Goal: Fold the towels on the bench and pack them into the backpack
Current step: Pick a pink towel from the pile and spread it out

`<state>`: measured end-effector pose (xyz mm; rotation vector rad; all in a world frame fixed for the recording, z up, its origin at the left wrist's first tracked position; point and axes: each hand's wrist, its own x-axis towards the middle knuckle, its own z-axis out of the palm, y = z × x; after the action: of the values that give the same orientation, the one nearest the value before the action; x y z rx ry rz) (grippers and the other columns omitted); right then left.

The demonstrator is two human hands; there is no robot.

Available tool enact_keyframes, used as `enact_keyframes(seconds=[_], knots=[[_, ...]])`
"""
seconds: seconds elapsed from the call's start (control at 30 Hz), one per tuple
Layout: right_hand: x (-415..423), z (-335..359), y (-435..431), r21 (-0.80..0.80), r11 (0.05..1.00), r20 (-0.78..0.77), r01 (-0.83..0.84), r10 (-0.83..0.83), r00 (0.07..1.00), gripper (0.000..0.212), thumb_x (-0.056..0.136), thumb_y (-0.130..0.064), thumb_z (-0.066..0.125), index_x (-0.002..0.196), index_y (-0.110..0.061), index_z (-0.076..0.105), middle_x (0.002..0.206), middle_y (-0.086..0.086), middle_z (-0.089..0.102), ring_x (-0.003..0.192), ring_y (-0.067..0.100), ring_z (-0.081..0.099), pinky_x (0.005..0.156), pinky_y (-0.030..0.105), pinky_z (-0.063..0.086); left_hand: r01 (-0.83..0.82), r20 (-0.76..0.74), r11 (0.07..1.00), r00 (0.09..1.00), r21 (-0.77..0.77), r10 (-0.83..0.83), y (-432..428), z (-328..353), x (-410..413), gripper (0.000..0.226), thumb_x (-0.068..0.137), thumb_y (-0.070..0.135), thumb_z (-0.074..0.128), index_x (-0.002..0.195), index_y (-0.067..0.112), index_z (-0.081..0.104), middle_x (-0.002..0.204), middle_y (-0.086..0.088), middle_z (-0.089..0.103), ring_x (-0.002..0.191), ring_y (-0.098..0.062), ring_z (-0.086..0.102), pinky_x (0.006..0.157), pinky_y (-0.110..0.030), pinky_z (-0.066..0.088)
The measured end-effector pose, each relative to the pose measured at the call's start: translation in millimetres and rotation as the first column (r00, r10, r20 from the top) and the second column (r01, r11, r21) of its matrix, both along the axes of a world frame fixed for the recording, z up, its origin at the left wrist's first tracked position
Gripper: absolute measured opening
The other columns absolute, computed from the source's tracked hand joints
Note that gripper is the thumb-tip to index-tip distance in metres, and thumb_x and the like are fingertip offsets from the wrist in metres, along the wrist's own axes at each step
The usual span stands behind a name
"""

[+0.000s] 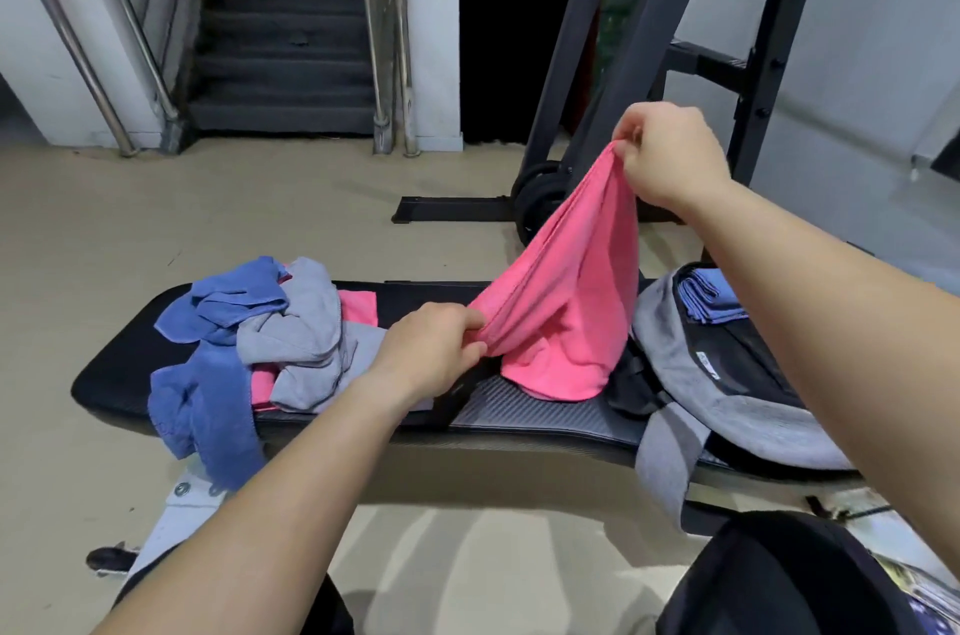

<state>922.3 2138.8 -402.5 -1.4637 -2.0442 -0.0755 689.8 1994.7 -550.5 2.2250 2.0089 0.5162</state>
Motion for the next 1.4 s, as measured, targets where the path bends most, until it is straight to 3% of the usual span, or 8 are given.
enact_keyframes(seconds=[0.1,0.3,0.4,0.53,0.8,1.1,1.27,1.4], knots=[[14.0,-14.8,4.6,-0.042,0.997,0.034,0.068,-0.067,0.997,0.012,0.094,-0.020,0.056,0.097,-0.022,0.067,0.106,0.012,0.069,0.098,0.036,0.063,0.075,0.038,0.049,0.002,0.016,0.998,1.000,0.061,-0.003,-1.9,0.6,-4.4,0.014,0.089,0.036,0.061,0.083,0.024,0.063,0.081,0.006,0.067,0.086,-0.023,0.062,0.068,-0.037,0.051],[32.3,-58.0,-2.3,-0.184,0.977,0.042,0.112,-0.106,0.993,0.014,0.092,-0.022,0.057,0.097,-0.023,0.070,0.105,0.013,0.072,0.097,0.037,0.065,0.083,0.042,0.054,-0.056,0.376,0.992,0.926,0.112,0.010,-2.6,-0.1,-15.2,0.015,0.082,0.017,0.074,0.083,0.032,0.071,0.080,0.017,0.070,0.075,0.003,0.062,0.073,-0.024,0.050],[36.2,-71.6,-6.8,-0.229,0.966,0.078,0.116,-0.101,0.992,0.011,0.093,-0.023,0.056,0.093,-0.026,0.066,0.105,0.011,0.071,0.097,0.036,0.064,0.080,0.040,0.053,-0.131,0.385,0.979,0.921,0.157,0.062,-1.3,-2.5,-18.1,0.024,0.079,0.005,0.074,0.093,0.025,0.071,0.090,0.012,0.061,0.076,-0.003,0.057,0.076,-0.021,0.045],[43.1,-81.7,-9.6,-0.241,0.963,0.099,0.124,-0.103,0.990,0.010,0.095,-0.020,0.053,0.093,-0.024,0.062,0.104,0.010,0.069,0.094,0.035,0.061,0.074,0.038,0.048,-0.216,0.349,0.973,0.920,0.078,0.176,0.8,-4.6,-23.9,0.041,0.085,0.006,0.070,0.124,0.015,0.066,0.112,-0.002,0.068,0.099,-0.022,0.064,0.093,-0.031,0.048],[47.8,-53.8,-20.4,-0.240,0.964,0.047,0.112,-0.103,0.994,0.010,0.099,-0.020,0.045,0.098,-0.018,0.054,0.100,0.013,0.065,0.087,0.034,0.055,0.071,0.039,0.043,-0.306,0.386,0.944,0.891,0.124,0.238,13.0,42.4,-32.8,0.010,0.091,0.013,0.061,0.091,0.019,0.070,0.088,0.001,0.070,0.088,-0.022,0.063,0.077,-0.028,0.044],[41.9,35.6,-52.5,-0.149,0.988,-0.135,0.036,-0.056,0.989,0.014,0.104,-0.022,0.040,0.103,-0.015,0.052,0.096,0.008,0.057,0.088,0.030,0.053,0.075,0.039,0.044,-0.390,0.496,0.824,0.854,0.410,0.158,15.4,184.4,-31.1,0.018,0.097,0.020,0.047,0.105,0.018,0.062,0.099,0.007,0.063,0.093,-0.015,0.055,0.079,-0.027,0.037],[46.4,56.6,-71.0,-0.147,0.989,-0.197,-0.011,-0.018,0.980,0.015,0.103,-0.022,0.041,0.104,-0.014,0.054,0.098,0.007,0.060,0.091,0.030,0.057,0.078,0.041,0.048,-0.402,0.455,0.825,0.867,0.398,0.203,-1.3,201.8,-40.1,0.013,0.096,0.023,0.052,0.103,0.024,0.063,0.098,0.005,0.067,0.097,-0.020,0.060,0.081,-0.031,0.043],[49.4,61.2,-81.5,-0.245,0.961,-0.208,-0.125,0.074,0.975,0.015,0.099,-0.016,0.046,0.095,-0.011,0.060,0.085,0.003,0.064,0.079,0.023,0.063,0.059,0.028,0.043,-0.401,0.411,0.840,0.879,0.365,0.241,-10.2,192.7,-51.5,0.012,0.095,0.023,0.054,0.103,0.024,0.063,0.102,0.002,0.069,0.100,-0.023,0.062,0.081,-0.031,0.041]])
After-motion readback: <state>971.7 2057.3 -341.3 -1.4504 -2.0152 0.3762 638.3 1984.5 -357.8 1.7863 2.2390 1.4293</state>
